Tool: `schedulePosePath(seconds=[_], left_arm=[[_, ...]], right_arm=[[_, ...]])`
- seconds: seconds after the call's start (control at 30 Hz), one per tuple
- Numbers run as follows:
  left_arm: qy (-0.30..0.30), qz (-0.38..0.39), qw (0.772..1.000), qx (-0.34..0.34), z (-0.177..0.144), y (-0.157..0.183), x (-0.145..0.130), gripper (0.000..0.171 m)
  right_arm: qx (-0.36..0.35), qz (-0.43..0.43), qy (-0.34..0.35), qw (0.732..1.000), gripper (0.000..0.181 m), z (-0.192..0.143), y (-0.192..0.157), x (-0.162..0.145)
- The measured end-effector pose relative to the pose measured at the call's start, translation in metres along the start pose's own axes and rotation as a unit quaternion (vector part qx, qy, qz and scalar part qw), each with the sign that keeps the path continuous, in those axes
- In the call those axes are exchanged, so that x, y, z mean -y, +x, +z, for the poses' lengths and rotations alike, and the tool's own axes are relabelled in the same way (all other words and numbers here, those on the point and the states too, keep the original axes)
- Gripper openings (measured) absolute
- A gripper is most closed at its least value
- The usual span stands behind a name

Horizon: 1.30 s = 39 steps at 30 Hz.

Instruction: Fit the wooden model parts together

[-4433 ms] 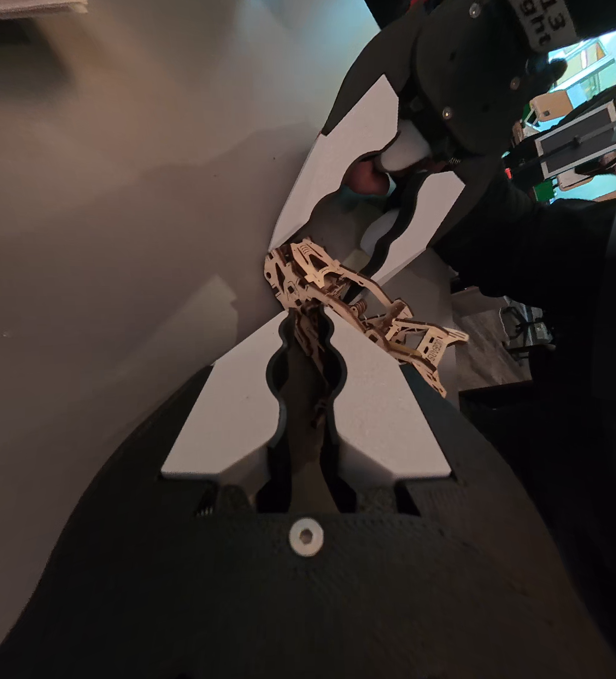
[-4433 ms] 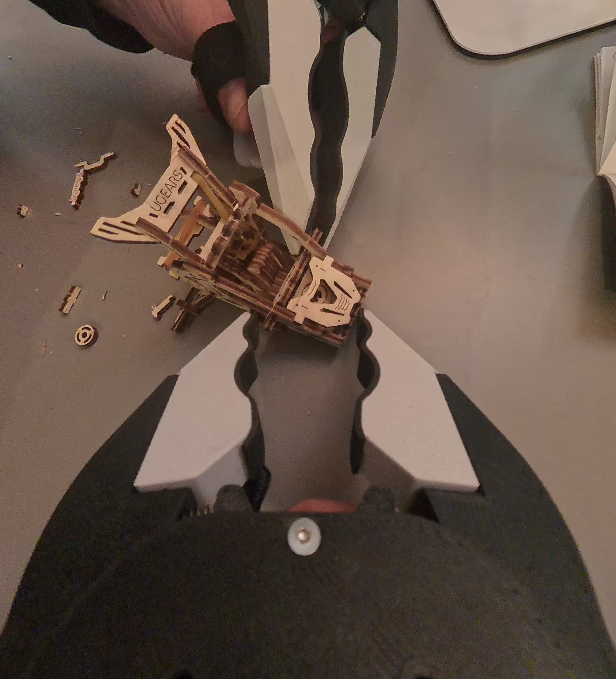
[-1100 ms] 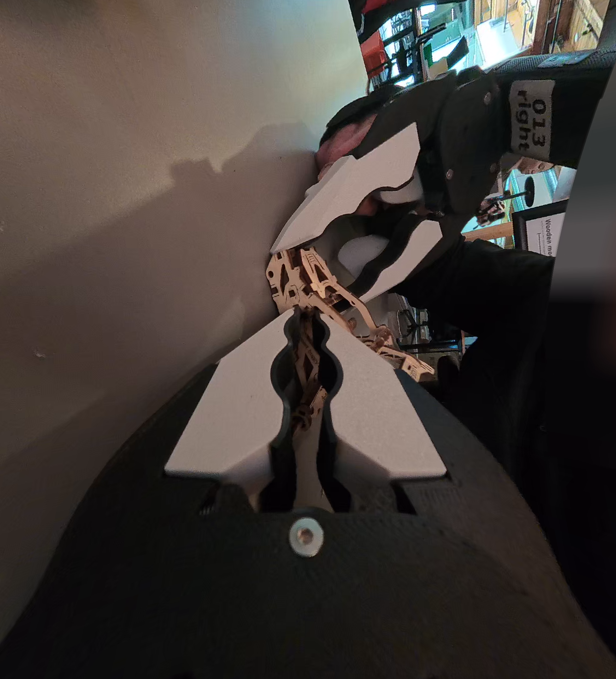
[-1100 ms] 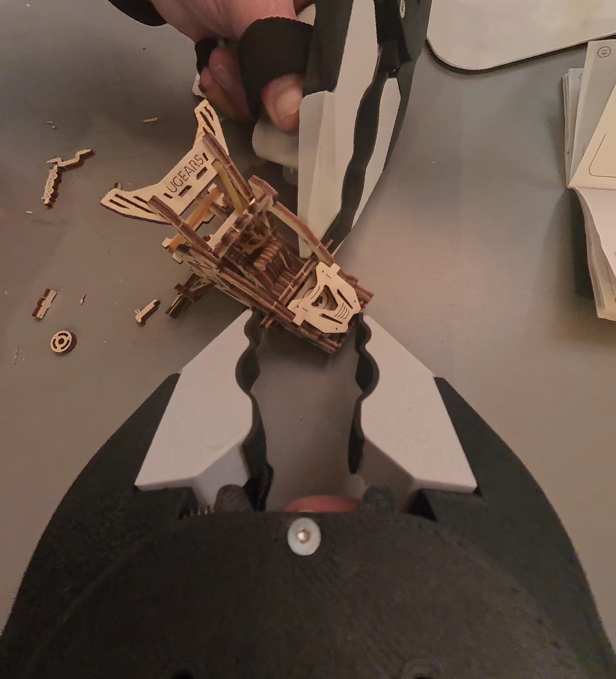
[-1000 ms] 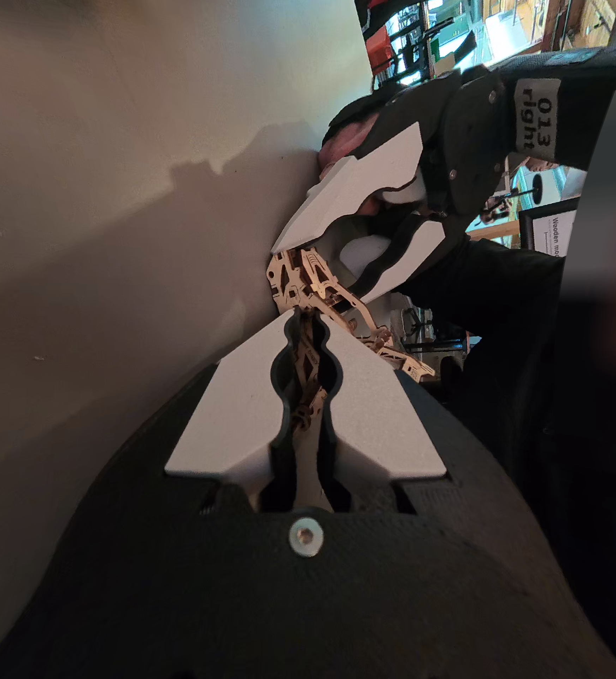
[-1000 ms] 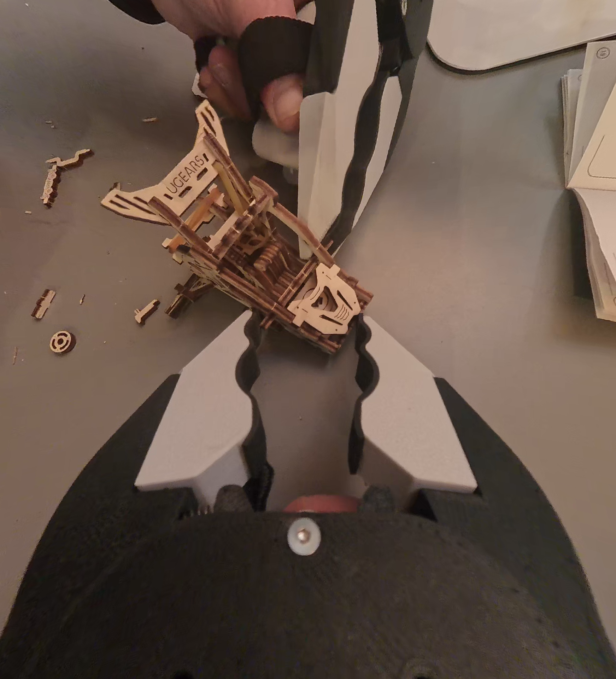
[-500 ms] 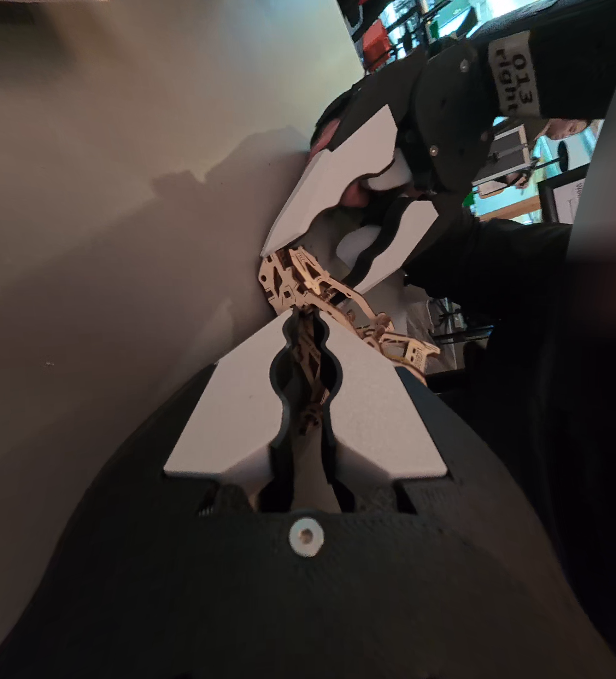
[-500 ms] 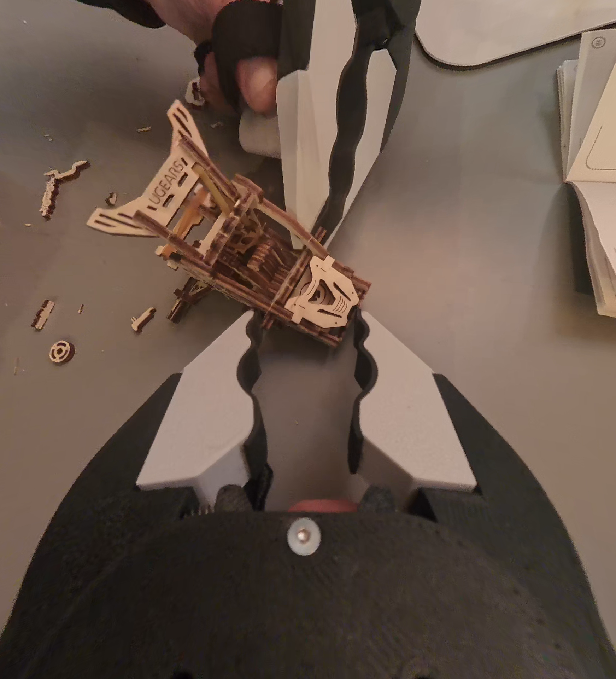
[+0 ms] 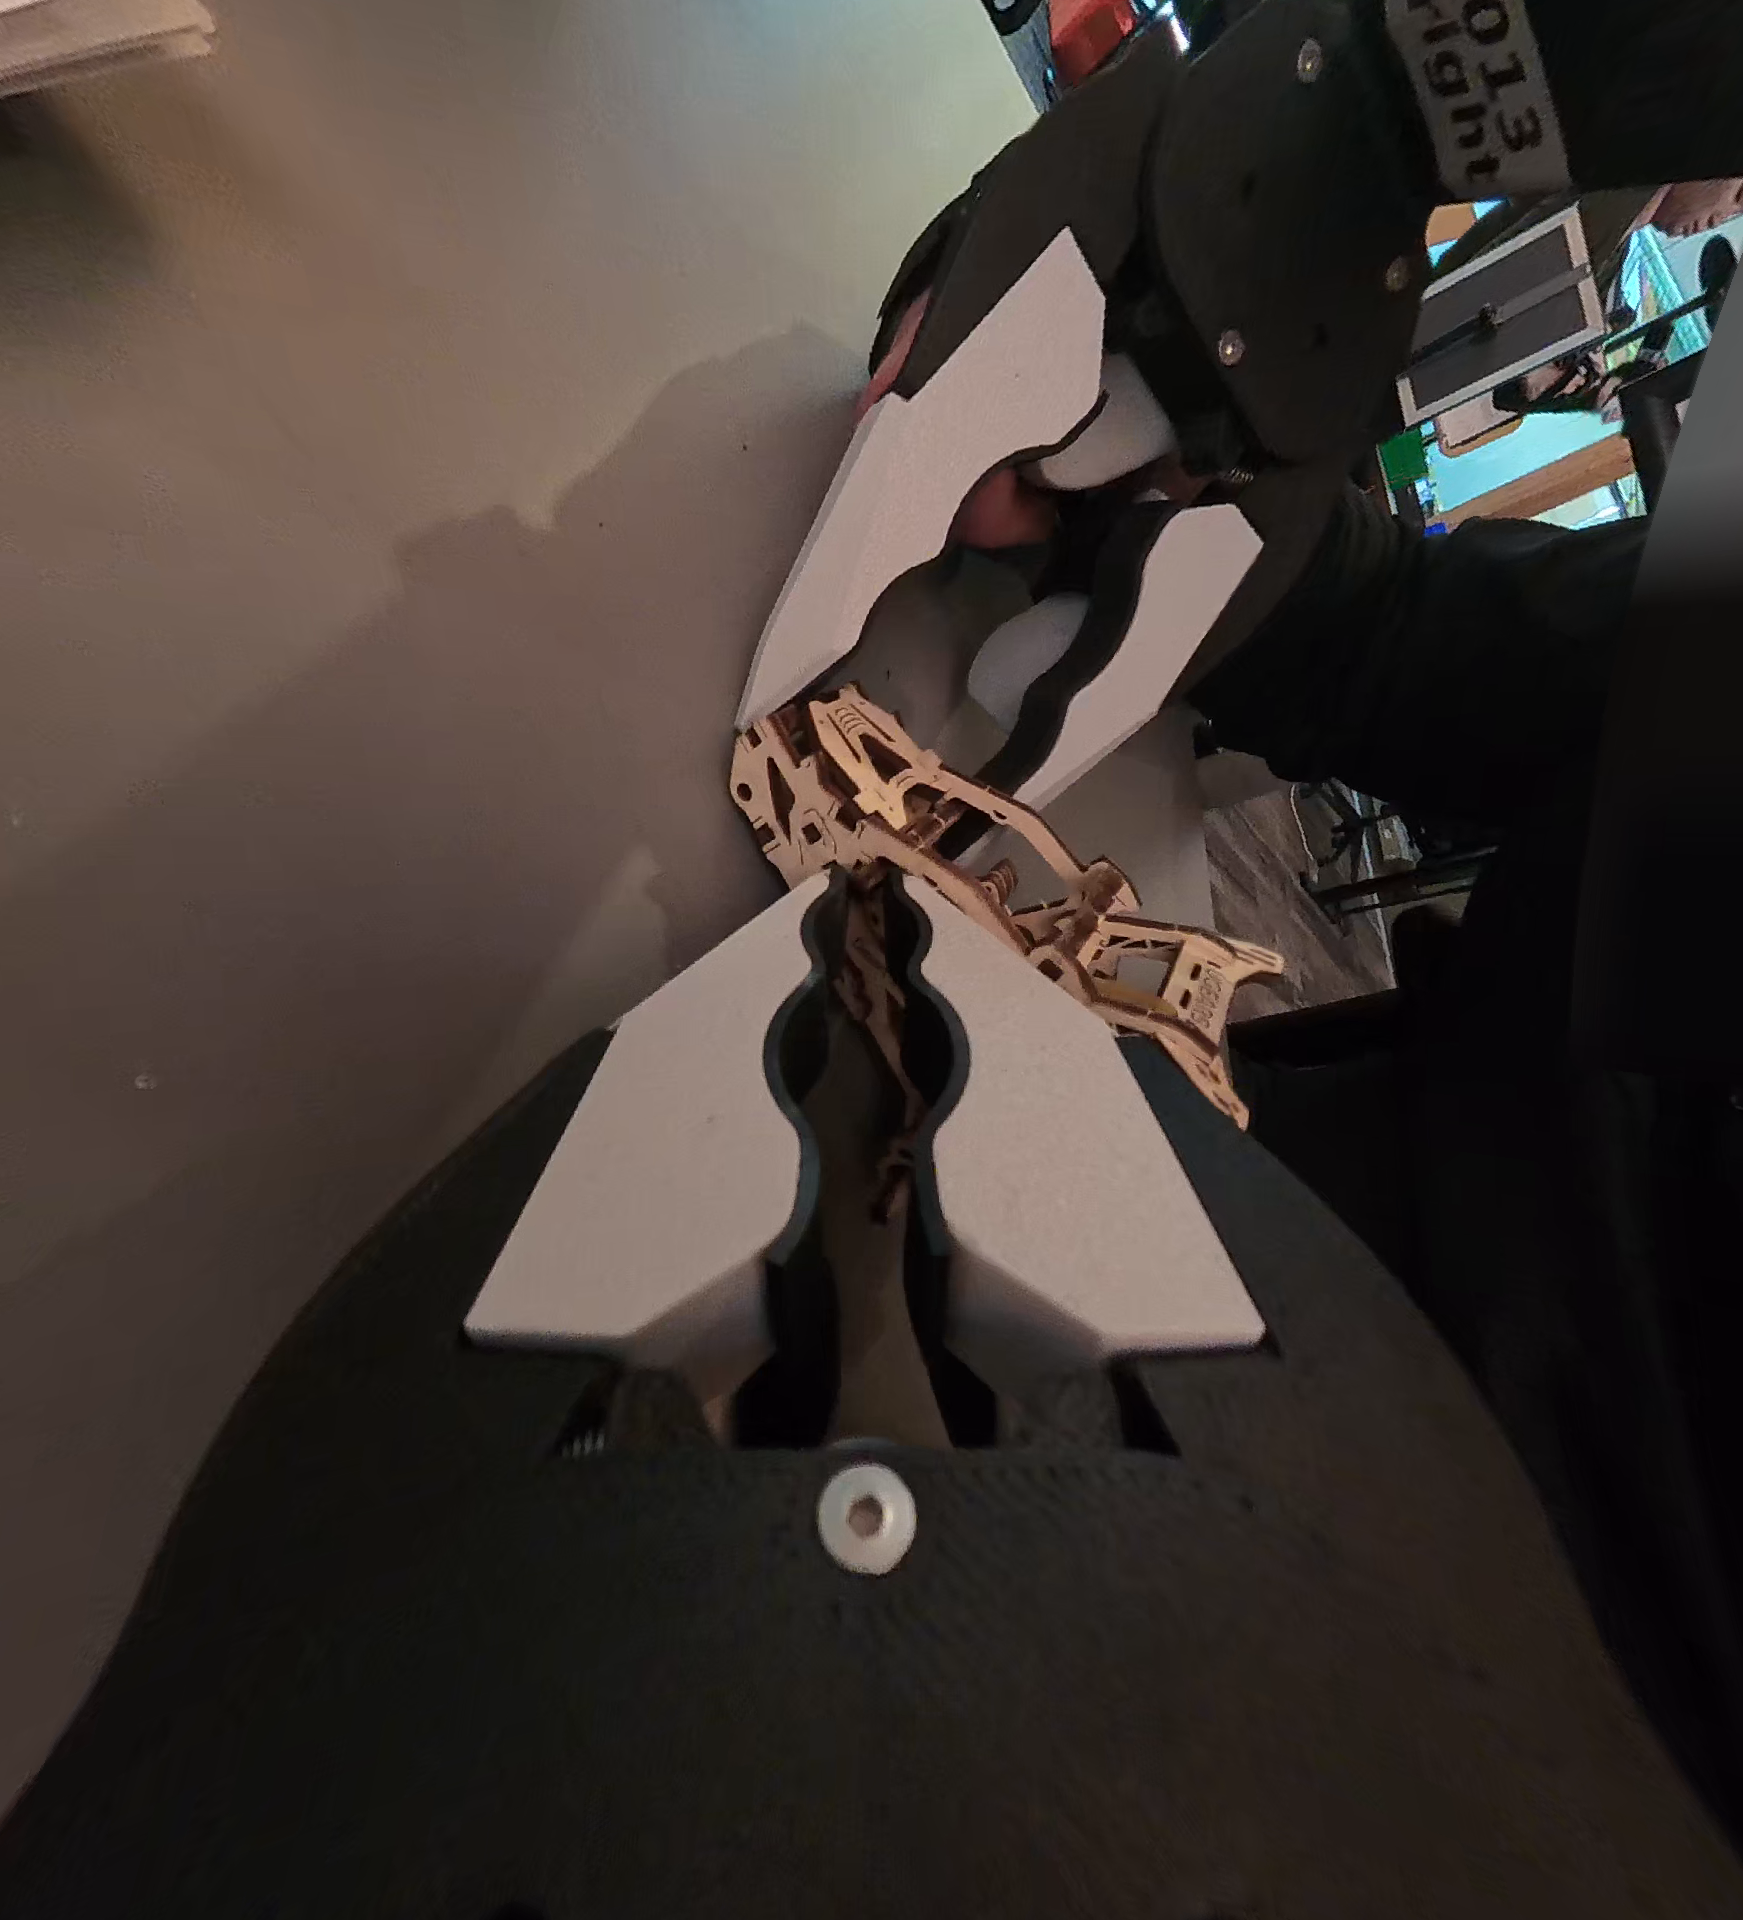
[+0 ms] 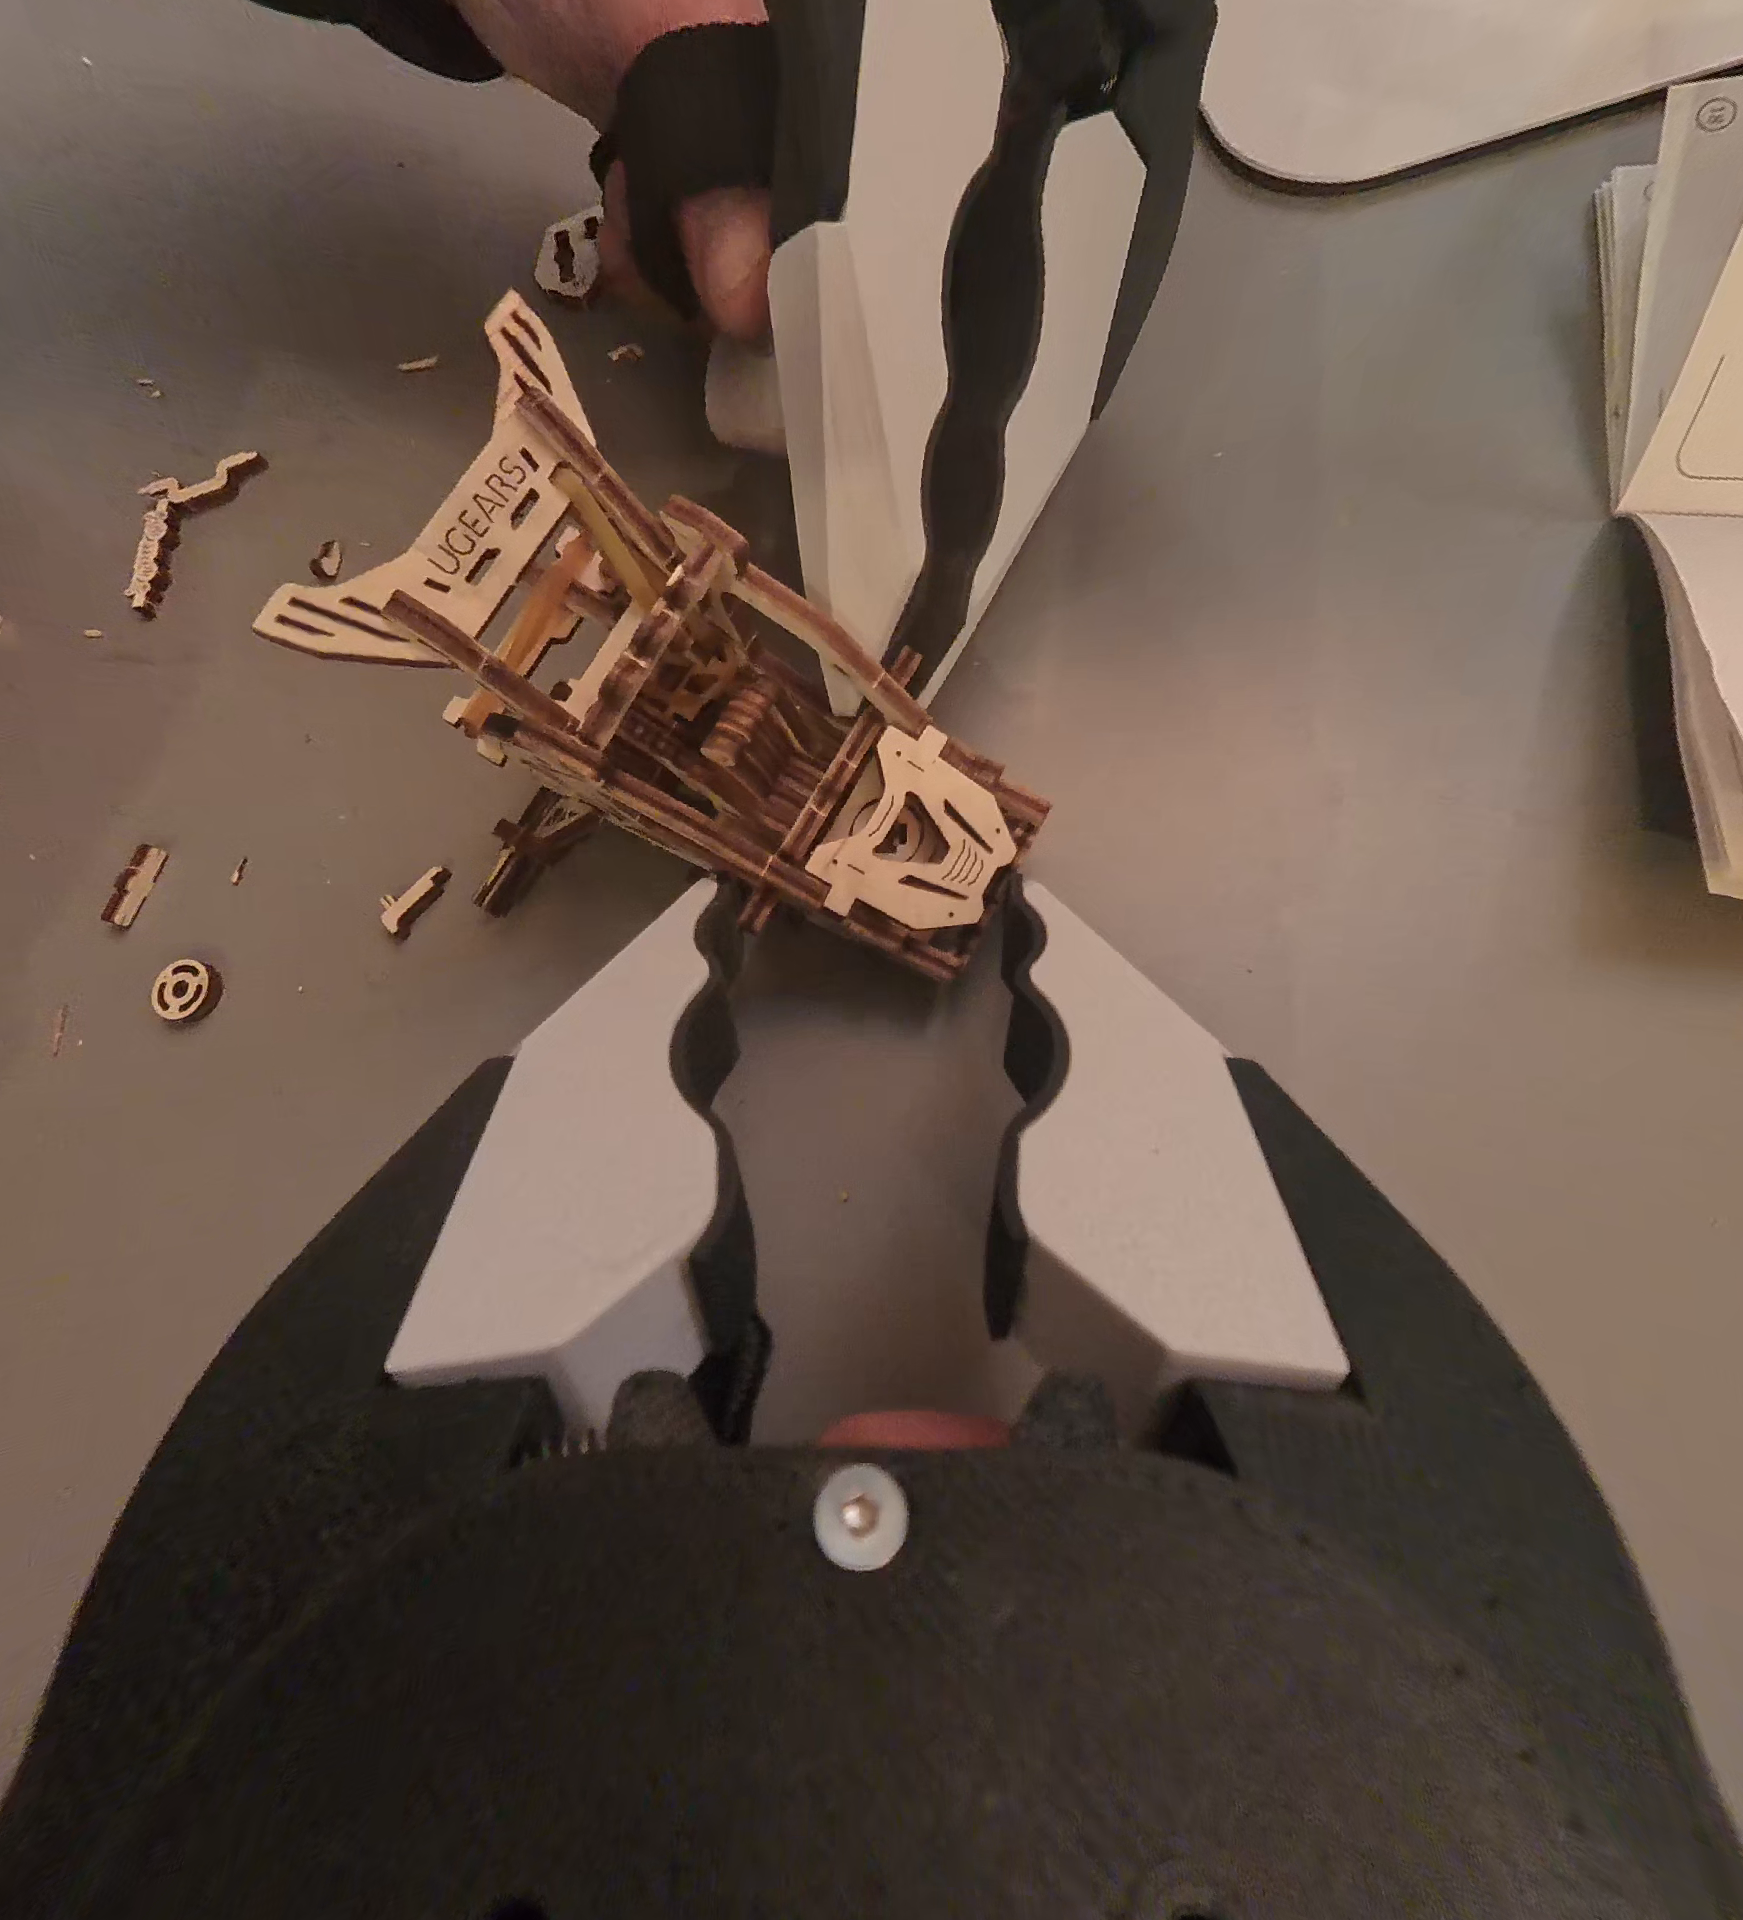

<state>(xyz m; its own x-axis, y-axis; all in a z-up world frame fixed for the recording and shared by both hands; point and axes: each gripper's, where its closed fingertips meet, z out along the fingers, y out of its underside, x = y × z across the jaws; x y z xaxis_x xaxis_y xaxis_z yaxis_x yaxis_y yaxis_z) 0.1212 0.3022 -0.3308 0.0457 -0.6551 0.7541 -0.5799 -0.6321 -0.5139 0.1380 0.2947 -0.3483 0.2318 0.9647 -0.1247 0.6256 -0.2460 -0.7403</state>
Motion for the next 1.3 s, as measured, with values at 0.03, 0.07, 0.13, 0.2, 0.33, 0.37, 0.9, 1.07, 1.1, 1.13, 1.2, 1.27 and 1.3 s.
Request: schedulePosePath(seconds=[0.03, 0.07, 0.13, 0.2, 0.33, 0.37, 0.9, 1.07, 1.1, 1.13, 1.2, 1.27, 1.3], left_arm=[[-0.002, 0.003, 1.0, 0.001, 0.001, 0.0, 0.0, 0.003], [-0.006, 0.007, 1.0, 0.002, 0.001, 0.0, -0.001, 0.003], [-0.009, 0.001, 1.0, -0.005, 0.002, 0.0, -0.001, 0.003], [-0.012, 0.001, 1.0, -0.008, 0.002, 0.001, -0.001, 0.003], [-0.004, 0.008, 1.0, -0.003, 0.002, 0.001, 0.001, 0.004], [0.0, 0.009, 1.0, -0.004, 0.001, 0.001, 0.001, 0.004], [0.0, 0.063, 0.998, -0.003, -0.011, 0.006, -0.002, 0.007], [-0.032, 0.106, 0.994, 0.007, -0.006, 0.006, -0.005, 0.003], [-0.033, 0.114, 0.993, 0.01, -0.005, 0.005, -0.005, 0.003], [-0.035, 0.117, 0.992, 0.01, -0.005, 0.005, -0.004, 0.002], [-0.027, 0.116, 0.993, 0.01, -0.005, 0.005, 0.001, 0.002], [-0.027, 0.123, 0.992, 0.016, -0.003, 0.003, 0.003, 0.002], [-0.028, 0.121, 0.992, 0.017, -0.003, 0.002, 0.003, 0.002]], right_arm=[[0.0, 0.0, 0.0, 1.0, 0.048, 0.0, 0.0, 0.0], [0.002, -0.001, 0.0, 1.0, 0.049, 0.0, -0.001, 0.0], [0.002, -0.001, 0.0, 1.0, 0.049, -0.001, -0.001, 0.0], [0.003, 0.001, 0.0, 1.0, 0.05, -0.001, -0.001, 0.0], [0.002, 0.004, 0.001, 1.0, 0.05, -0.001, 0.0, 0.0], [-0.002, 0.002, 0.001, 1.0, 0.049, -0.001, 0.0, 0.0], [0.002, 0.003, 0.0, 1.0, 0.046, -0.001, -0.001, 0.0], [0.003, 0.003, 0.0, 1.0, 0.046, -0.001, -0.001, 0.0], [0.003, 0.003, 0.001, 1.0, 0.046, -0.001, -0.001, 0.0], [0.004, 0.003, 0.001, 1.0, 0.046, -0.001, -0.001, 0.0], [0.005, 0.001, 0.001, 1.0, 0.047, 0.0, -0.002, 0.0], [0.004, 0.002, 0.001, 1.0, 0.049, -0.001, -0.001, 0.001], [0.004, 0.003, 0.001, 1.0, 0.049, 0.0, -0.001, 0.001]])
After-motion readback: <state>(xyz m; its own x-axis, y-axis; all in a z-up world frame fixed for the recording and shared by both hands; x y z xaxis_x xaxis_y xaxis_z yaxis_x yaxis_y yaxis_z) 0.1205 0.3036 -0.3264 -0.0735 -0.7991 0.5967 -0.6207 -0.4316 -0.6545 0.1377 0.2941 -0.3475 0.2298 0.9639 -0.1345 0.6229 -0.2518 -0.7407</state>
